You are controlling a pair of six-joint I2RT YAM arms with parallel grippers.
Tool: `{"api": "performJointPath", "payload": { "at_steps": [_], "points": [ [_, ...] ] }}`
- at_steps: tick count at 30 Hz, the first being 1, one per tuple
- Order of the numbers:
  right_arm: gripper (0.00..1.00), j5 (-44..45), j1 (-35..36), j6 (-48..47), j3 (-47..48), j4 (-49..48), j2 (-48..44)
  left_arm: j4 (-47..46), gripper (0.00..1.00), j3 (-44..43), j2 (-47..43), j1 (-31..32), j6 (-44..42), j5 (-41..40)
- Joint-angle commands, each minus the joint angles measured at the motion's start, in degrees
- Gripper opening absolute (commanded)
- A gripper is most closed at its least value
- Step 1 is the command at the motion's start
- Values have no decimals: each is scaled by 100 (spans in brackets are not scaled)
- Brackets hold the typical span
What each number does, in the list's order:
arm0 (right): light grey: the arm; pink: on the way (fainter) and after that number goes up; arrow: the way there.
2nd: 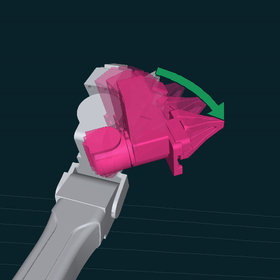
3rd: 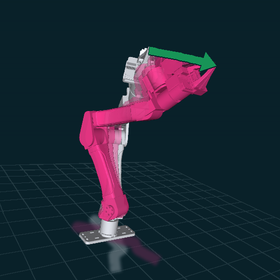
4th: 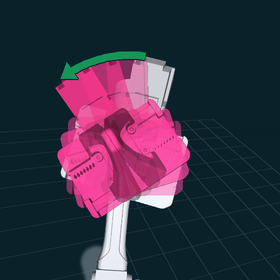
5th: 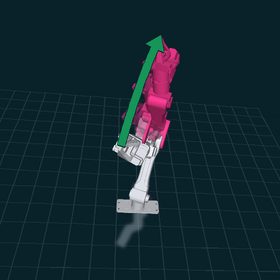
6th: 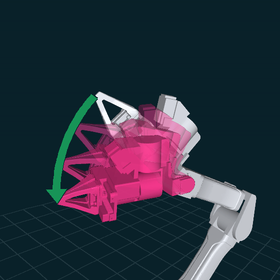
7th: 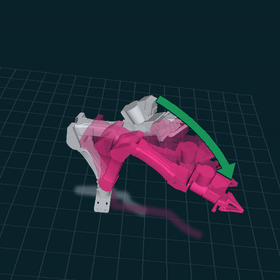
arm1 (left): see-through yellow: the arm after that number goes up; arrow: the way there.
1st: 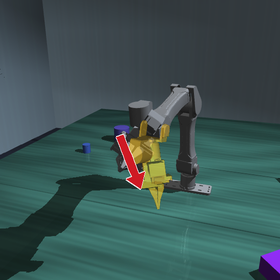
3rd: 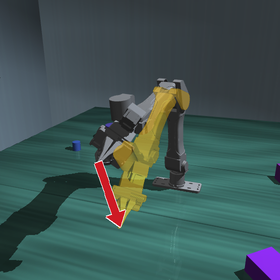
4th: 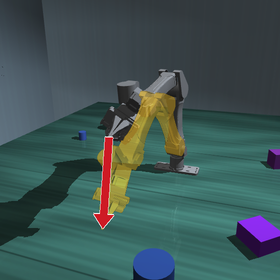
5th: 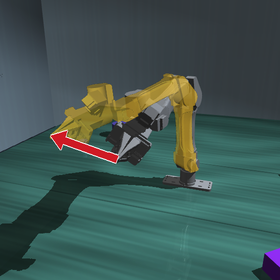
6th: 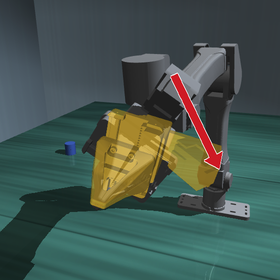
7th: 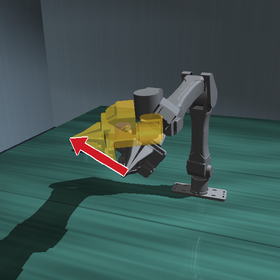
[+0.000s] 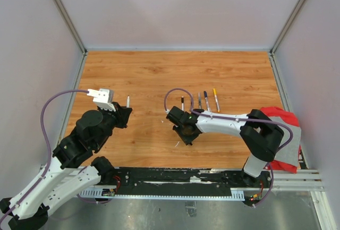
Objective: Insert the pens into the pen caps
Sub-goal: Insert the pen cap onto the pen.
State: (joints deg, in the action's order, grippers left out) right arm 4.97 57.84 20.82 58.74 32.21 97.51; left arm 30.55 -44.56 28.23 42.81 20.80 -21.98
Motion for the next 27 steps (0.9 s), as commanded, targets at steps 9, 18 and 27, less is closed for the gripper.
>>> {"api": "performJointPath", "payload": {
  "at_steps": [9,18,27],
  "points": [
    [8,153,-54,20,3,154,53,-51,0,59,22,-36,-37,-166],
    [1,361,-54,-130,-323,-279,-1247,-125,0,71,152,-36,-55,-105],
    [1,-478,-375,-592,-1052,-1772,-2783,-429,0,18,411,-36,-210,395]
  ]
}}
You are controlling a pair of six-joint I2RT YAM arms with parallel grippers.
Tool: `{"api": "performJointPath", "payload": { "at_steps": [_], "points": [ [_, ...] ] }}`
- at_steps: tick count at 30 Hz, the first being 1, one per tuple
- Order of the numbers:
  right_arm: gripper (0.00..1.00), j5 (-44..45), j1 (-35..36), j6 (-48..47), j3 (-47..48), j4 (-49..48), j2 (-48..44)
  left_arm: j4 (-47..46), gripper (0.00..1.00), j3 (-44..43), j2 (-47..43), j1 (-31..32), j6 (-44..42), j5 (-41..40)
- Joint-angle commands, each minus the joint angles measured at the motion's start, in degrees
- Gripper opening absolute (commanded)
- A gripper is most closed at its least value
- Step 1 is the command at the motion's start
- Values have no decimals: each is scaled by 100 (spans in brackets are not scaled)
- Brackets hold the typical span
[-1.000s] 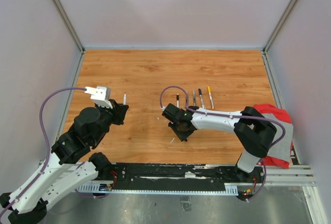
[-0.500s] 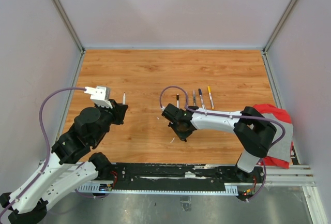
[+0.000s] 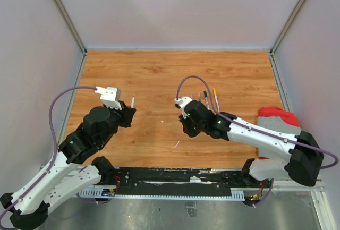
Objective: Insert the pens into the pen caps
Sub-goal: Insert the pen cap onto the pen.
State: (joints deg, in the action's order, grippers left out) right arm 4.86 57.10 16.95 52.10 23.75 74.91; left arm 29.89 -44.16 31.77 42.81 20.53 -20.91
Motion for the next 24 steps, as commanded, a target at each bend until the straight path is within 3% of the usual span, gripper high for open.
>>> {"api": "performJointPath", "payload": {
  "at_steps": [1,6,11,15,24],
  "points": [
    [1,-650,-388,-162,-541,-1243,-715,-438,0,17,51,-36,-186,338],
    [1,-1404,-858,258,-1323,-2735,-1396,-813,1,179,212,-36,-16,472],
    [1,-1432,-1207,849,-1652,-3072,-1871,-1226,0,341,542,20,223,683],
    [1,-1399,-1450,1599,-2025,-3322,-2178,-1509,0,433,721,487,264,399],
    [0,-1132,-1498,2365,-2995,-4977,-2744,-2439,1,925,930,1496,752,36]
  ]
}}
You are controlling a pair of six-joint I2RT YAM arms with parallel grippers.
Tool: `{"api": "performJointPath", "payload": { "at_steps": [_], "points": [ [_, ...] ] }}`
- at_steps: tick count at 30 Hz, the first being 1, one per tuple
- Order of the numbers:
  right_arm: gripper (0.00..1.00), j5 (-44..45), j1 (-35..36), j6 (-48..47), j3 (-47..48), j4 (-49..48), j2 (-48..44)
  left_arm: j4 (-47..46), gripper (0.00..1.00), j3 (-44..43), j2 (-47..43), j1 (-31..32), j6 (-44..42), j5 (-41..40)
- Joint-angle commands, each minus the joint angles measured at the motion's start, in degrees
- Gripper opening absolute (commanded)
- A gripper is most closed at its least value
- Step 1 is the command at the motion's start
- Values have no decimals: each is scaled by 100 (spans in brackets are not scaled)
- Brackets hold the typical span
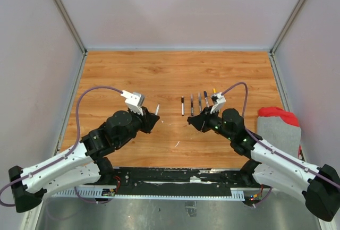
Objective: Insert the pens into the pen caps
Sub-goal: Insert the pen cap onto the pen.
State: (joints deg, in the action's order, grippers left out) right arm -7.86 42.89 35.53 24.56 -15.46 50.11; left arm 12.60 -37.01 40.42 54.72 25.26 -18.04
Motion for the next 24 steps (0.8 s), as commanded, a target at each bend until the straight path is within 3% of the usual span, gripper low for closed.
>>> {"api": "performJointPath", "payload": {
  "at_steps": [1,13,24],
  "points": [
    [1,164,-81,523,-278,-1150,-316,-784,1,248,101,394,319,-302],
    [1,-40,-492,1080,-474,-1844,-786,-1556,0,340,538,1339,112,-614],
    [1,-621,-487,1032,-402,-2504,-1058,-2451,1,498,744,1806,-263,-340]
  ]
}}
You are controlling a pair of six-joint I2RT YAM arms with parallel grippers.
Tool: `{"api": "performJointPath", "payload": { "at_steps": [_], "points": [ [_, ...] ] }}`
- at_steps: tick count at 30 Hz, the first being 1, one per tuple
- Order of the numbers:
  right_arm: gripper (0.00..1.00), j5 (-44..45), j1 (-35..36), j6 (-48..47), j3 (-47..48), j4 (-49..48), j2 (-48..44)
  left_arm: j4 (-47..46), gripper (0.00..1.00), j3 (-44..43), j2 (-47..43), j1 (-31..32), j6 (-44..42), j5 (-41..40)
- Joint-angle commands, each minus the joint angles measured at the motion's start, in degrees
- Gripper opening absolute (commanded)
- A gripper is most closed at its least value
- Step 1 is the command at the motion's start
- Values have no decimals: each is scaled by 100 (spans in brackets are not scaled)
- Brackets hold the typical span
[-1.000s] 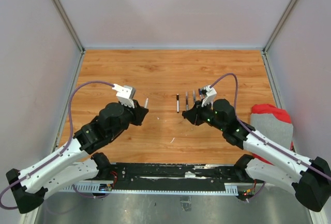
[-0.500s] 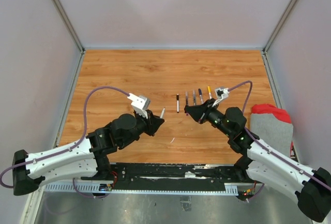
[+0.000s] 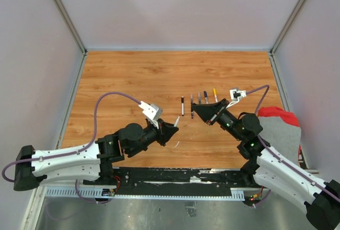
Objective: Insert the pens into the pen caps
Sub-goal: Insert the pen cap onto the pen.
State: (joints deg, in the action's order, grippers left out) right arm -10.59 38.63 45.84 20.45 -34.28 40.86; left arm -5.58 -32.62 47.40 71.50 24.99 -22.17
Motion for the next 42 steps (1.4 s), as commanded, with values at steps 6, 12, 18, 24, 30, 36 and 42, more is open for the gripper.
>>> {"api": "performJointPath", "payload": {
  "at_steps": [6,12,18,24,30,36,42],
  "points": [
    [0,-365,-61,267,53,-985,-197,-966,0,143,85,206,-409,314],
    [0,-644,-58,595,186,-1039,71,-1025,1,132,124,215,-440,380],
    [1,-594,19,1190,90,-1614,372,-1050,1,124,171,221,-453,398],
    [0,-503,143,1462,11,-1941,442,-1048,1,141,149,224,-435,342],
    [0,-517,277,1515,-66,-1915,450,-1104,0,197,83,224,-412,259],
    [1,-471,411,1482,-115,-1799,465,-1138,1,235,44,224,-399,232],
    [1,-421,515,1400,-89,-1633,475,-1109,0,264,-18,224,-399,205]
  ]
}}
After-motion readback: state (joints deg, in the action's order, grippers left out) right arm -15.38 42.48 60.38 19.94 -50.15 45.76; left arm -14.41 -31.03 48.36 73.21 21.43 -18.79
